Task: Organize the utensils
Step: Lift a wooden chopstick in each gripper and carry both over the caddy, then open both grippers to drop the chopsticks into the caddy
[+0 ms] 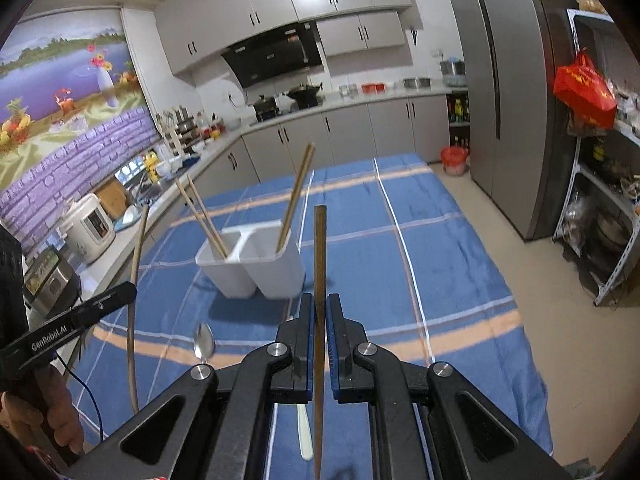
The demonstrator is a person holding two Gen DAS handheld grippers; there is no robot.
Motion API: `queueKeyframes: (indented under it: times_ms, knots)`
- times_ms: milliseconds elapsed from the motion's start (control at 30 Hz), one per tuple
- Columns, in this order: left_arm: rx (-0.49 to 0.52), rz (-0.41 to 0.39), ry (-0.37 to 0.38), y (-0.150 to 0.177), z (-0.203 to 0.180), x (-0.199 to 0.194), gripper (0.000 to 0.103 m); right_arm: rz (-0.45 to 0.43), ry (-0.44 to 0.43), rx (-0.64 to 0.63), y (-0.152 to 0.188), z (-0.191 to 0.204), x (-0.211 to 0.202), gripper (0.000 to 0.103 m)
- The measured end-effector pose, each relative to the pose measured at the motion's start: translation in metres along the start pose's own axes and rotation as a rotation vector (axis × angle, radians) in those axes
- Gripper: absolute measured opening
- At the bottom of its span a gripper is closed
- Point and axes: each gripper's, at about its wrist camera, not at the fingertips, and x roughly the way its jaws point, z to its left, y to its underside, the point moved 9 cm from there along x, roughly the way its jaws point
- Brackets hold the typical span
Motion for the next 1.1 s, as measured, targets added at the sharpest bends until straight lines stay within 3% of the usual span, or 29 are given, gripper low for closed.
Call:
queueKeyframes:
  times_ms: [367,667,833,1100]
  knots:
    - [0.001,-0.184,-0.017,-0.114,0.027,0.028,0.006,-0.132,-0.082,0.024,-0.101,0.037,0.018,0.006]
    - [0.013,-0.282,-0.071,-0.183,0.050,0.092,0.006,-0.213,-0.115,0.056,-0.164,0.070,0.081,0.006]
    - [0.054,-0.301,-0.121,-0.194,0.058,0.128,0.006,-0.219,-0.039,0.038,-0.168,0.070,0.126,0.006]
    - [0.084,-0.205,-0.171,-0.162,0.069,0.176,0.006,-0.121,-0.022,0.025,-0.133,0.059,0.168,0.006]
